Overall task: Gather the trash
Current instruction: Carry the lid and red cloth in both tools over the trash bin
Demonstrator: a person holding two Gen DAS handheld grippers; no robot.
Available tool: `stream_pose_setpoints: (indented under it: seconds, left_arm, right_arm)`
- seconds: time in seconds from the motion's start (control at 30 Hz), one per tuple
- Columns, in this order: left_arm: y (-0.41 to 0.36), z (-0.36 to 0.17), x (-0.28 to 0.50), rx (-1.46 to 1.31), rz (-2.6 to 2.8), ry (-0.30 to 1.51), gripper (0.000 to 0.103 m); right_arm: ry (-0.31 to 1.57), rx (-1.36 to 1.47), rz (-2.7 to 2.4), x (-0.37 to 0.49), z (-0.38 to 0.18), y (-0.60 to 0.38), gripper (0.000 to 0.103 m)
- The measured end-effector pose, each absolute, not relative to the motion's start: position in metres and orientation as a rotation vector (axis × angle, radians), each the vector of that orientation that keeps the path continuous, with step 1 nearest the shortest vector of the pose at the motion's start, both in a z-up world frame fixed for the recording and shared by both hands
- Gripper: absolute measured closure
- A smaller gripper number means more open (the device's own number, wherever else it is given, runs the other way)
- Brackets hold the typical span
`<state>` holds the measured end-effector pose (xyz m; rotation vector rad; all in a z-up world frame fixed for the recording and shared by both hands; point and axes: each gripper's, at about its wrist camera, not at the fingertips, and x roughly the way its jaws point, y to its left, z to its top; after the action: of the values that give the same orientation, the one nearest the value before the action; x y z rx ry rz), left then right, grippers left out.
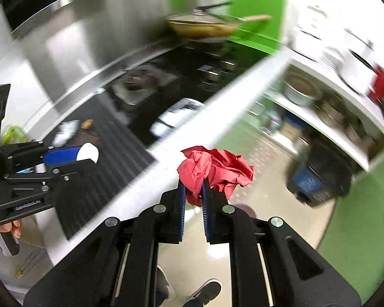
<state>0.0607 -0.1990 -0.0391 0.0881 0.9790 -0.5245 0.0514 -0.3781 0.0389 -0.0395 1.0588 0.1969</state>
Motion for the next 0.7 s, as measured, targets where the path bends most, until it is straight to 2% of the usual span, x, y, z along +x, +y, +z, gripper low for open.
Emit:
stream_pose_setpoints:
  seconds: [0.33, 0.7]
  left_arm:
    - [-0.324, -0.118, 0.063, 0.133, -0.584, 1.076, 0.072]
    - [-0.388, -0.248, 0.107, 0.154, -0.569, 1.211, 0.072]
  right_arm:
    - [1.134, 0.016, 0.116, 0.033, -0.029, -0.500, 0.092]
    - [1.216, 0.053, 0.142, 0.057, -0.141, -0.561, 0.092]
